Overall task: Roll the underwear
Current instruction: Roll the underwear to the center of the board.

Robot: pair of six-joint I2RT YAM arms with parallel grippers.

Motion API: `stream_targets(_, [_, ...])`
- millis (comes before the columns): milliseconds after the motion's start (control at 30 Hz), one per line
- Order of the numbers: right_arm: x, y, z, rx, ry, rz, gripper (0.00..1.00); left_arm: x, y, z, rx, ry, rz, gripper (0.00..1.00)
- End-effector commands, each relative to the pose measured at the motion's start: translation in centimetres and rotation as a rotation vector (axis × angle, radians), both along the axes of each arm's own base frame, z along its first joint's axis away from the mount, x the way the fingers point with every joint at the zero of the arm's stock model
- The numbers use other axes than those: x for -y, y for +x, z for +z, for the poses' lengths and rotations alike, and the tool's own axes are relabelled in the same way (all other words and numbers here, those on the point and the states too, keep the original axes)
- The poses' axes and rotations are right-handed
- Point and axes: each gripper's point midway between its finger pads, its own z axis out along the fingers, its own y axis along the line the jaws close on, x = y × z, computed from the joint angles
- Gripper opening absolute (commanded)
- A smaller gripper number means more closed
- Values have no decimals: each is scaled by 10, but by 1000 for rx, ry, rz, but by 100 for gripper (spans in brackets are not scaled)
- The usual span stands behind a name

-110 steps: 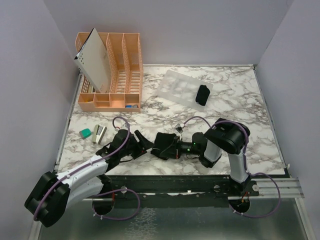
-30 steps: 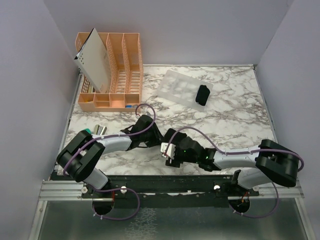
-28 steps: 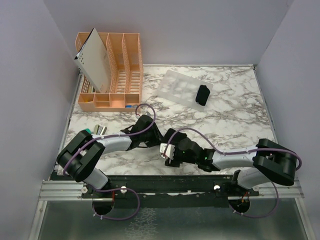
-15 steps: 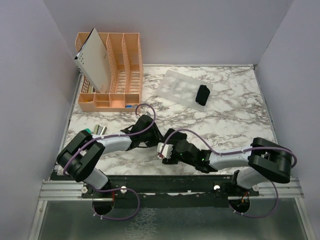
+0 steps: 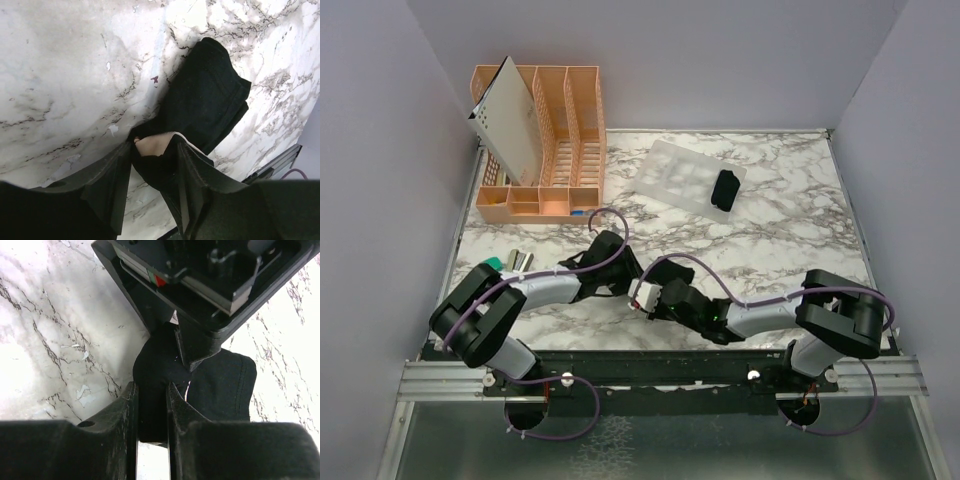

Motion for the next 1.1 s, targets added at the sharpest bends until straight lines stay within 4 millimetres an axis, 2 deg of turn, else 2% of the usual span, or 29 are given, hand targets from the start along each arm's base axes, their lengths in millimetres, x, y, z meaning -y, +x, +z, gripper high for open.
stream_targets(0, [-1, -16, -13, -80, 34, 19, 16, -48, -42, -42, -176, 175, 26, 50])
stream_targets(100, [-22, -31, -9, -115, 121, 138, 13, -57, -39, -34, -170, 144, 74, 57])
stream_targets(233, [-54, -48, -12, -174, 206, 272, 10, -82, -37, -21, -160, 124, 162, 64])
stream_targets(400, [-82, -57, -6, -252, 345, 340, 9, -116, -44, 4, -97, 106, 280, 72])
stream_targets(467, [-83, -56, -5, -296, 397, 329, 9, -123, -48, 12, -68, 86, 305, 73])
stream_targets(600, [-73, -60, 0, -445, 535, 301, 9, -121, -52, 24, -8, 17, 299, 76])
stream_targets(700, [-62, -58, -2, -560, 594, 244, 11, -114, -50, 31, 56, -29, 244, 78])
stream_targets(833, [-52, -57, 1, -711, 675, 204, 14, -92, -47, 43, 121, -125, 126, 79])
stream_targets(1067, [-39, -42, 5, -929, 805, 139, 16, -75, -42, 41, 117, -157, 52, 80])
